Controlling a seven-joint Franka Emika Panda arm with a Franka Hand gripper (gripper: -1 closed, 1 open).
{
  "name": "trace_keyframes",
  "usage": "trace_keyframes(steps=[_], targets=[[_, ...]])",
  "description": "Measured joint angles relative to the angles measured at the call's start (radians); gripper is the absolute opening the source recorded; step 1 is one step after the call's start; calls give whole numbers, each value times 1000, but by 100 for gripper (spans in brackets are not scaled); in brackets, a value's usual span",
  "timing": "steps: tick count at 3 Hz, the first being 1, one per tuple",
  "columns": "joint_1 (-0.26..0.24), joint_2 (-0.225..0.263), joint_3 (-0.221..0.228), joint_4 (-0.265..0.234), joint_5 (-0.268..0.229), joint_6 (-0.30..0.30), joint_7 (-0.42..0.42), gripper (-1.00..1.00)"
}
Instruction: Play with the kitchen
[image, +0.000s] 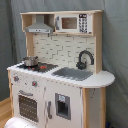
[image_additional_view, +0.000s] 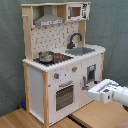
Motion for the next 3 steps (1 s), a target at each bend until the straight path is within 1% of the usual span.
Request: trace_keyframes(steps=[1, 2, 3], targets=[[-90, 0, -1, 43, -2, 46, 1, 100], [-174, 0, -1, 66, -2, 105, 0, 100], [-262, 0, 0, 65, -3, 155, 0, 100]])
